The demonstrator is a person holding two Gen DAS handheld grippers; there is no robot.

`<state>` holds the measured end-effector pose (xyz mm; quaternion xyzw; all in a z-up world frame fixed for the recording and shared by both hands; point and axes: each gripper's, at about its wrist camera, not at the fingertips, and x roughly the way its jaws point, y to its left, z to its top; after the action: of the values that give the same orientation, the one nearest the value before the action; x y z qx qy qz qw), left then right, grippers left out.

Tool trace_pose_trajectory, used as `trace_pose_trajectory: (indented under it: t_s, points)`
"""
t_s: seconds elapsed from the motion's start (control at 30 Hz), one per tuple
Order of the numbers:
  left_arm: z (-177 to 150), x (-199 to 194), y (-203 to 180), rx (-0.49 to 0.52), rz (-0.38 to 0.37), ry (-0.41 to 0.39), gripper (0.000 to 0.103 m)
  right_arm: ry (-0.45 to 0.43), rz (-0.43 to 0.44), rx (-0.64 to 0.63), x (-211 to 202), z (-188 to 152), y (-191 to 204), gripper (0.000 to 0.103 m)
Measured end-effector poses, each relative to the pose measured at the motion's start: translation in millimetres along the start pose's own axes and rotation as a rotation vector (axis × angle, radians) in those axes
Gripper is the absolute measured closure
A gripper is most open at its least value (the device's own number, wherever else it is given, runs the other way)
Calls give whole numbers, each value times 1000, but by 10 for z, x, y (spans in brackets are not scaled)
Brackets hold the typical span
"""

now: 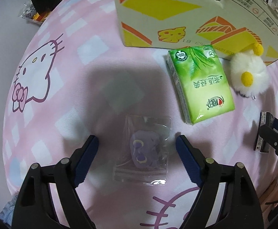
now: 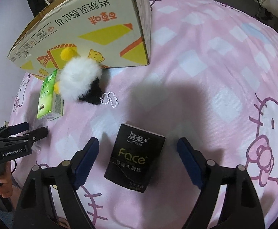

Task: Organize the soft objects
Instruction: 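Grasp the clear bag with the left tool while the right tool grasps the Face pack, then lift the clear bag over the box with the left tool while the right tool carries the Face pack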

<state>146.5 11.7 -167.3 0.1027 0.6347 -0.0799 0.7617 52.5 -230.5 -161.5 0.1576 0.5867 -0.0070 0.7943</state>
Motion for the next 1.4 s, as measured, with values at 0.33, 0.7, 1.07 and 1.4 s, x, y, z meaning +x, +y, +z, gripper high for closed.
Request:
trace_pose_trajectory:
  t_s: [0.33,0.7,1.07,1.4]
  points:
    - [-136,-146,-90,5,-36,-23,50,-17,-1,-28,-5,-50,149,29]
    - [-233,-228,-181,12,-42,-50,58,-21,14,-67,69,-44,271,53]
    - [-323,-324,-158,-12,-28,-75,58,-138,14,-184,-34,-71,644,53]
    - [-530,-893,-254,4,-45,-306,59,-319,31,-195,-410,-68,560,53]
